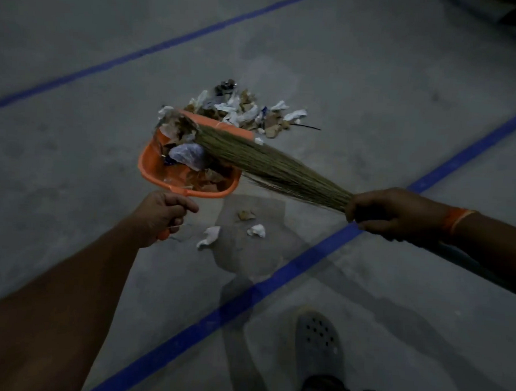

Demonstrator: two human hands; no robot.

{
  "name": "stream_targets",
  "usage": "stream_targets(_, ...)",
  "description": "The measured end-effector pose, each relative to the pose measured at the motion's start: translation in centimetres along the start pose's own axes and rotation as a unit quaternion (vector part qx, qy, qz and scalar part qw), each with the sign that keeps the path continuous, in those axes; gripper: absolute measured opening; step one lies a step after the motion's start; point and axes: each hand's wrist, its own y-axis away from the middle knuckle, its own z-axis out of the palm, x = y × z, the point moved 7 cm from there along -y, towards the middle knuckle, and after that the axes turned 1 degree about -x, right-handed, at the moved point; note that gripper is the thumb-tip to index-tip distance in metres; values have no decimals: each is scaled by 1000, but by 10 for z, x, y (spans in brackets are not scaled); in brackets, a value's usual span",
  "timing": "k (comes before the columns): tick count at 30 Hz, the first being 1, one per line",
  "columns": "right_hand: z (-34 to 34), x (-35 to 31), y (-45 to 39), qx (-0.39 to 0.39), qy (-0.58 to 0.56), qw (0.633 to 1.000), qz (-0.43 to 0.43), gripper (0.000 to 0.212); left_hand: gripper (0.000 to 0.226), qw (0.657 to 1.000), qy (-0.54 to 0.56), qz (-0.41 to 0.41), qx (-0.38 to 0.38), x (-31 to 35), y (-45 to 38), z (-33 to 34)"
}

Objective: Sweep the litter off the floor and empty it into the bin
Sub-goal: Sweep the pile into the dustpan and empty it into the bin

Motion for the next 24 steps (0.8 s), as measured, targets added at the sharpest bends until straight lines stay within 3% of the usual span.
stream_targets(8,-42,-54,160,46,-76,994,62,20,38,998,-34,6,-61,99,81,51)
stream_targets(13,-43,-64,288,83,-125,982,113,20,35,989,-73,-6,-132,157,145,129)
stream_targets(19,-32,-11,433,143,-180,956,180,21,36,971,-136,-1,-197,194,182,285)
stream_targets(24,-16,84,572,203,-215,923,246,23,33,959,-150,26,-240,208,212,478)
